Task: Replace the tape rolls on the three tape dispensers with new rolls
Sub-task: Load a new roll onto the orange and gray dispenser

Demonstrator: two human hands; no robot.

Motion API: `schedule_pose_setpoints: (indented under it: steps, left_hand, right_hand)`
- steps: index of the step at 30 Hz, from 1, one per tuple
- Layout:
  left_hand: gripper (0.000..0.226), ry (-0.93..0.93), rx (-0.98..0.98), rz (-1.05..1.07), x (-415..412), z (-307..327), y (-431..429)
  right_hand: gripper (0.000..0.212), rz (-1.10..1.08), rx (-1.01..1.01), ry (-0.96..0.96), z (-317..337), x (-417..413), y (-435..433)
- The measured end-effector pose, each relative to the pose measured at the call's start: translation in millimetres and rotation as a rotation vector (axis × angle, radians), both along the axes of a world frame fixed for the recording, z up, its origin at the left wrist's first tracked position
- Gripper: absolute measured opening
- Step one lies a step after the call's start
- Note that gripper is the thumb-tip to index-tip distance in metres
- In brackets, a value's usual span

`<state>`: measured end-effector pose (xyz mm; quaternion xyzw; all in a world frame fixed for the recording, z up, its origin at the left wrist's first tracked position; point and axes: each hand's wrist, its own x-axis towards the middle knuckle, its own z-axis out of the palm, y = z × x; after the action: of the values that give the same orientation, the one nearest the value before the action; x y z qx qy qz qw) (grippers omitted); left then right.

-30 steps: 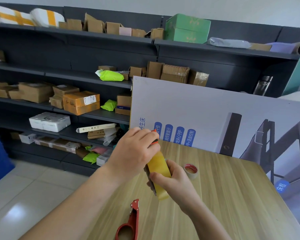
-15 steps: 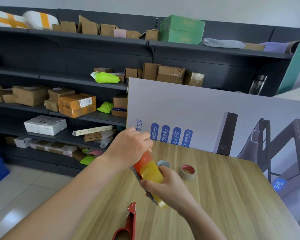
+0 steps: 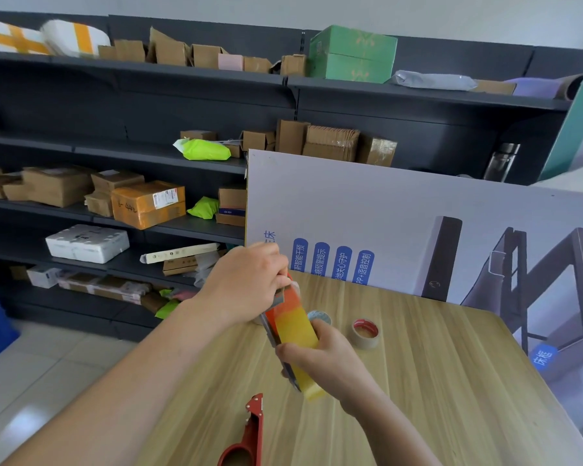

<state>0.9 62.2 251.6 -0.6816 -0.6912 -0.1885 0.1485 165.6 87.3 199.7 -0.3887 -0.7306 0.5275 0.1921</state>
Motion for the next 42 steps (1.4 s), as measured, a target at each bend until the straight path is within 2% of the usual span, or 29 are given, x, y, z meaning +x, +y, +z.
schedule_pose_setpoints:
  steps: [6,10,15,17,19,23,27,35,37,39,42]
  left_hand:
    - [0.018,-0.276,-0.028,0.080,-8.4,-5.1,-3.4]
    - [0.016,-0.346,0.002,0.119,-16.5,-7.0,-9.2]
    - [0.015,-0.331,0.025,0.114,-19.2,-3.6,-9.0]
    - [0.016,-0.370,0.029,0.103,-17.8,0.3,-8.9]
    - [0.017,-0.403,0.033,0.099,-17.2,5.7,-9.5]
    - [0.018,-0.420,-0.120,0.059,-18.6,20.4,-10.6]
    - [0.018,-0.379,-0.215,0.060,-30.5,34.9,-16.3]
    - [0.022,-0.314,-0.074,0.038,-18.0,37.4,-11.7]
    - [0.021,-0.291,0.041,0.109,-28.0,41.0,-10.9]
    - [0.019,-0.305,0.142,0.152,-39.9,43.5,-10.7]
    - [0.017,-0.322,0.133,0.136,-43.3,41.0,-9.1]
  right_hand:
    - [0.038,-0.121,0.150,-0.058,-5.8,-6.4,1.4]
    - [0.036,-0.134,0.213,-0.064,-6.5,-8.1,0.6]
    - [0.039,-0.059,0.103,-0.039,-13.9,-8.5,3.4]
    - [0.039,-0.076,0.003,0.060,-14.2,-9.1,4.0]
    - [0.048,-0.103,-0.101,0.139,-13.1,-9.7,3.6]
    - [0.060,-0.099,-0.142,0.118,-24.2,-11.1,7.0]
    - [0.054,-0.052,-0.148,0.131,-32.5,-5.8,10.5]
    - [0.054,-0.143,-0.083,0.142,-36.4,-8.3,13.7]
    - [0.047,-0.109,-0.083,0.137,-37.7,-7.6,14.0]
    - [0.029,-0.048,-0.117,0.134,-40.2,-6.3,11.7]
    - [0.025,-0.045,-0.136,0.167,-43.9,-4.7,9.5]
